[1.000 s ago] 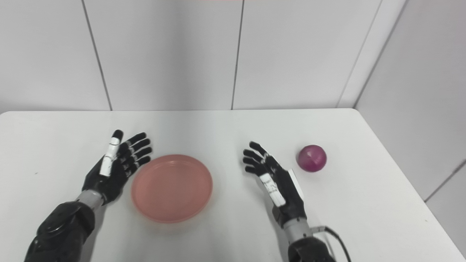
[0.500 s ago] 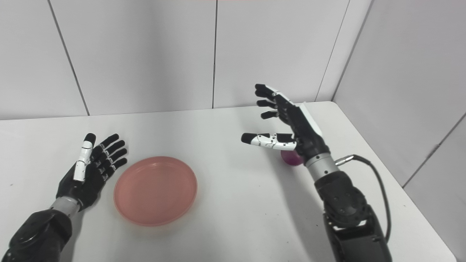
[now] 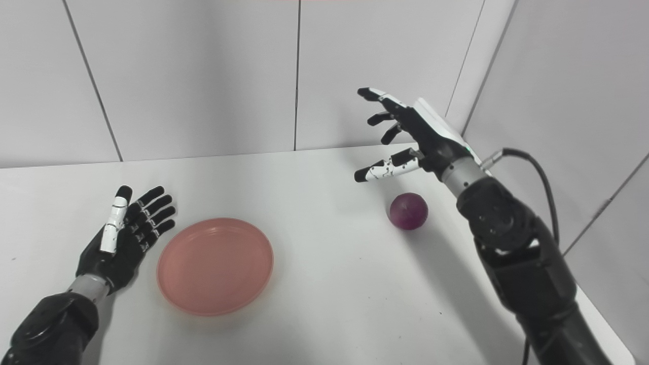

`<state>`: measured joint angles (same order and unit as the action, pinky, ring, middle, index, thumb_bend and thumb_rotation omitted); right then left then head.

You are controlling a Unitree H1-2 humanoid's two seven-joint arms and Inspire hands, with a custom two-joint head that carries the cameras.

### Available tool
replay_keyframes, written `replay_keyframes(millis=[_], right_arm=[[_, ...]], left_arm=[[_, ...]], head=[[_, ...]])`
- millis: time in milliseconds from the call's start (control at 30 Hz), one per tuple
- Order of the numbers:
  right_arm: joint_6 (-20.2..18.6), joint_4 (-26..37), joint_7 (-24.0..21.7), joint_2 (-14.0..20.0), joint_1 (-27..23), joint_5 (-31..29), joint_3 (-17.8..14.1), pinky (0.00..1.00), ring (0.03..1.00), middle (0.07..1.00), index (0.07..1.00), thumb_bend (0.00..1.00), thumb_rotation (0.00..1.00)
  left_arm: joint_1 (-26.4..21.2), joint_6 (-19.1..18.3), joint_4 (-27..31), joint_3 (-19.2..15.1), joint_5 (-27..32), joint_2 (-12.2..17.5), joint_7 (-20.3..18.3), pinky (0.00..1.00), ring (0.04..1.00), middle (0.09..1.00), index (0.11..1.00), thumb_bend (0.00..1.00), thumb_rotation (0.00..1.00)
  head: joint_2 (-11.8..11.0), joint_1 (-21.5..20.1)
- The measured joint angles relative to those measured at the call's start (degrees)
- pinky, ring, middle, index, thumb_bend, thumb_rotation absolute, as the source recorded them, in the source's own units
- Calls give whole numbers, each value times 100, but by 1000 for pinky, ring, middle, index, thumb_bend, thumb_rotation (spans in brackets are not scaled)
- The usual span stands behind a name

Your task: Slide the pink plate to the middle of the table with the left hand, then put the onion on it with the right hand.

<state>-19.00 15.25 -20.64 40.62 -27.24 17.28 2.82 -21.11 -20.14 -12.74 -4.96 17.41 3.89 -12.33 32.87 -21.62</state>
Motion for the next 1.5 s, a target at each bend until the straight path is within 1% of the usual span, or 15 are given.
replay_keyframes(millis=[33, 100, 133, 167, 233, 300, 400, 467, 567, 667, 800, 967, 1233, 1433, 1500], right_arm=[[-2, -68, -118, 117, -91, 94, 55, 617, 779, 901, 897, 1000, 188], [-58, -157, -455, 419, -290, 510, 377, 665, 847, 916, 883, 1000, 214], [-73, -204, -553, 479, -334, 656, 473, 671, 853, 917, 881, 1000, 215], [-97, -273, -685, 553, -415, 860, 622, 705, 884, 921, 876, 1000, 214], [-143, -466, -1003, 692, -602, 1233, 954, 729, 905, 925, 874, 1000, 209], [-181, -577, -1193, 729, -712, 1464, 1089, 708, 895, 909, 849, 1000, 192], [-180, -818, -1467, 731, -904, 1734, 1319, 723, 899, 914, 857, 1000, 193], [-195, -915, -1767, 733, -1015, 1904, 1493, 722, 896, 912, 858, 1000, 196], [-234, -1053, -2131, 720, -1109, 2103, 1653, 720, 887, 905, 848, 1000, 192], [-292, -1183, -2359, 707, -1166, 2260, 1694, 731, 893, 903, 844, 1000, 182], [-350, -1318, -2504, 649, -1177, 2412, 1744, 735, 897, 891, 844, 1000, 176], [-420, -1539, -2683, 512, -1176, 2530, 1836, 755, 923, 912, 865, 1000, 180], [-449, -1937, -2706, 479, -1119, 2705, 1864, 763, 917, 917, 874, 1000, 164], [-470, -2072, -2749, 479, -1016, 2725, 1875, 750, 913, 922, 872, 1000, 225], [-441, -2130, -2748, 481, -992, 2772, 1925, 743, 909, 919, 869, 1000, 225]], left_arm=[[-2, 2, -3, 1, 0, -1, 0, 897, 883, 871, 816, 638, 871], [-3, 2, -2, -4, 0, -2, 0, 891, 882, 869, 814, 637, 869], [-5, 2, -2, -4, 0, -5, 0, 889, 881, 868, 813, 638, 868], [-4, 2, -5, -6, 0, -4, 0, 886, 880, 867, 813, 641, 865], [-11, 8, -28, -10, 0, -2, 0, 884, 878, 864, 811, 645, 862], [-13, 25, -33, -6, 0, -4, 0, 886, 880, 867, 814, 651, 869], [-13, 59, -32, 0, 0, -4, 0, 888, 884, 871, 818, 655, 870], [-13, 75, -32, -1, 0, -3, -1, 888, 884, 871, 819, 656, 868], [-13, 82, -29, 1, 0, -4, -1, 888, 881, 869, 819, 657, 867], [-13, 82, -25, 1, 0, -4, -1, 892, 882, 870, 820, 649, 873], [-12, 82, -27, 0, 0, -3, -1, 893, 884, 871, 823, 647, 874], [-12, 82, -17, -1, 0, 0, -1, 899, 888, 879, 829, 642, 882], [-7, 82, 1, 2, 0, 2, 0, 899, 891, 880, 824, 635, 876], [-6, 82, -2, 2, 0, 1, 0, 894, 891, 880, 824, 632, 882], [-6, 82, -3, 4, 0, 1, 0, 893, 891, 879, 825, 629, 885]], head=[[0, 9], [0, 26], [0, 26], [0, 35], [-9, 35], [-9, 35], [-9, 44], [-9, 44], [-9, 44], [-9, 44], [-18, 62], [-18, 62], [0, 62], [-9, 88], [-9, 88]])
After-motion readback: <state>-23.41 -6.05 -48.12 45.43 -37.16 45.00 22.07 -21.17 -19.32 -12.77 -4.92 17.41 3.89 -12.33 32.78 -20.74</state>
